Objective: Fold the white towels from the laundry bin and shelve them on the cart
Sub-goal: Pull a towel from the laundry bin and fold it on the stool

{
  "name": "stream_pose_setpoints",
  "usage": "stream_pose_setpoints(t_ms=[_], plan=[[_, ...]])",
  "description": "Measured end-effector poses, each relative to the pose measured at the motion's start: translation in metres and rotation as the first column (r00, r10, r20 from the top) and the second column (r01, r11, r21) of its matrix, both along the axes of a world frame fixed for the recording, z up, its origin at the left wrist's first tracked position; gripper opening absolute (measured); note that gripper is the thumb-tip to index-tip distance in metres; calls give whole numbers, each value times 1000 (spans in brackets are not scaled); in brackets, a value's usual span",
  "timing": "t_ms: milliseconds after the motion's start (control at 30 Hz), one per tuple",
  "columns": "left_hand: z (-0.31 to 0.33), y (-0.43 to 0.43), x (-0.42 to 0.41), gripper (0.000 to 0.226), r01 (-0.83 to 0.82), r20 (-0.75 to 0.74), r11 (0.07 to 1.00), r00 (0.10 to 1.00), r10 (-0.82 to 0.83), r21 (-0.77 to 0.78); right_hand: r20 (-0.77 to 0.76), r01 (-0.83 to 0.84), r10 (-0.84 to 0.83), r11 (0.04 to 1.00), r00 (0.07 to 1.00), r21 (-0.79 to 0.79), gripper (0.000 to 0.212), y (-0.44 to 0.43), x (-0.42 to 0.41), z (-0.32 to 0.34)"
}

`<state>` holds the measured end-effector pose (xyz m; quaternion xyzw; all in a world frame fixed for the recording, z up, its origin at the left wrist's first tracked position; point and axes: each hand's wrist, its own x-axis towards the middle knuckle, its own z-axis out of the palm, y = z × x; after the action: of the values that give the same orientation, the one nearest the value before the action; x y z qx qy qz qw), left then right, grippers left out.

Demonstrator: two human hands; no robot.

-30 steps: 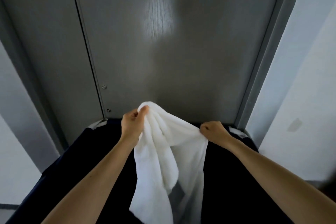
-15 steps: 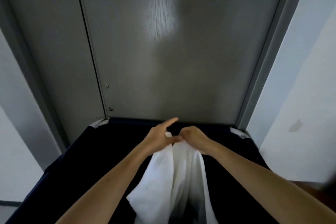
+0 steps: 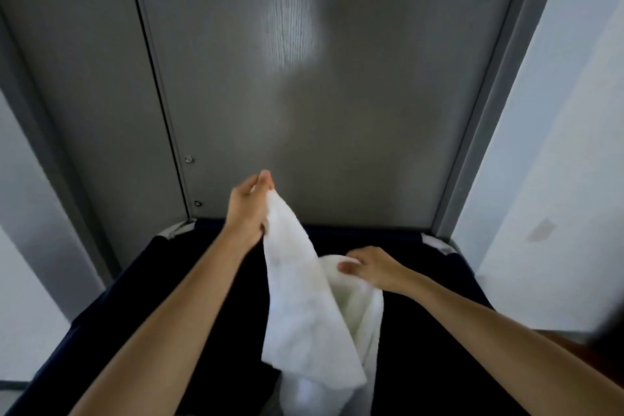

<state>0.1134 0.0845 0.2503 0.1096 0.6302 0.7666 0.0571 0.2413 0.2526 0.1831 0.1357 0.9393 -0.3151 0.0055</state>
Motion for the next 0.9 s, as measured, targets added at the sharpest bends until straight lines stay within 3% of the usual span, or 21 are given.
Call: stream_pose_setpoints(t_ms=[67,133,200,267,367,467,567,633,667,800,900], plan=[[5,-2,-2,31,59,-155,974,983,-94,-220,-22,59,-61,997,998,-59,42,6,4,-1],[-14,6,7,19,121,-248,875,933,-262,-469,-90,71,-83,990,993,-124,38,0,-2,6],[-43,14,21,6,236,-215,765,873,-438,-599,-187,66,-108,974,976,-217,34,-10,-10,15],[-61,21,32,21,355,-130,669,817,-561,-653,-249,17,-87,963,965,-268,33,-16,-14,27],[-62,26,41,5,386,-90,686,831,-549,-616,-246,-30,-23,978,969,-209,28,-16,-16,34],[-61,29,42,15,332,-124,767,875,-467,-549,-274,-2,-76,962,959,-274,19,-8,-13,33],[-45,28,38,17,262,14,950,964,-264,-168,-152,-5,-28,977,988,-211,22,2,-4,24],[-28,22,32,19,174,170,977,966,-194,127,-51,39,-45,993,998,-114,19,9,2,11],[-21,19,27,19,173,180,969,962,-204,175,-61,77,-83,993,995,-88,22,13,3,8],[-9,6,13,20,248,87,968,964,-250,32,-137,133,-128,991,982,25,13,24,-1,14],[-28,-5,-3,8,9,8,970,1000,-7,-244,-160,218,-230,972,960,-93,15,30,-2,22]])
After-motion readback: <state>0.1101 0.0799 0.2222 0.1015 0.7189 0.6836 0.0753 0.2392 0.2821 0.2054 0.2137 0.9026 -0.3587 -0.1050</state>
